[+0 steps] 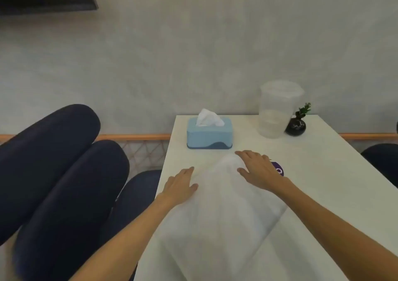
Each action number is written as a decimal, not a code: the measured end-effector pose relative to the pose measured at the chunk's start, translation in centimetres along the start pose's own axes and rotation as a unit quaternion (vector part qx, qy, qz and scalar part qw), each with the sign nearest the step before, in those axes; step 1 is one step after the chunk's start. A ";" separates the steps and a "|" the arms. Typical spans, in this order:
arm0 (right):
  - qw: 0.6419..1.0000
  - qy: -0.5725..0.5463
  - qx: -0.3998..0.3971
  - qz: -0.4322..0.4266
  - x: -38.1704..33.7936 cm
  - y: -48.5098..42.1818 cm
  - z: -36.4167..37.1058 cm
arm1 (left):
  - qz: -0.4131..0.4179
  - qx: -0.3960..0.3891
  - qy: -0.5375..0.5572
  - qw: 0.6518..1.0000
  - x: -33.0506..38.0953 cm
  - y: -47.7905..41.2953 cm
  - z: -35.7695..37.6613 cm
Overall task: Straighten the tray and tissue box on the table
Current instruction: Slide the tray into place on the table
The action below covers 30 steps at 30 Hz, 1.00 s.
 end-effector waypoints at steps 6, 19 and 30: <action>0.996 -0.009 -0.054 0.067 2.3 -0.1 3.3 | -0.034 0.048 0.032 0.998 -1.7 -0.7 1.9; 0.984 -0.008 -0.052 0.168 6.6 -1.7 7.0 | -0.040 0.035 0.064 0.996 -2.5 -1.4 1.9; 0.987 0.039 -0.033 0.150 6.3 -1.9 7.6 | -0.263 0.027 0.055 0.963 -5.8 7.3 2.2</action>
Point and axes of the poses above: each hand's wrist, its own y-axis away from the middle knuckle, its own z-axis out of the palm, x = y × z, the point moved 4 cm from there along -y, towards the middle knuckle, and after that the axes turned 3 degrees about -x, right-handed, at the moved point
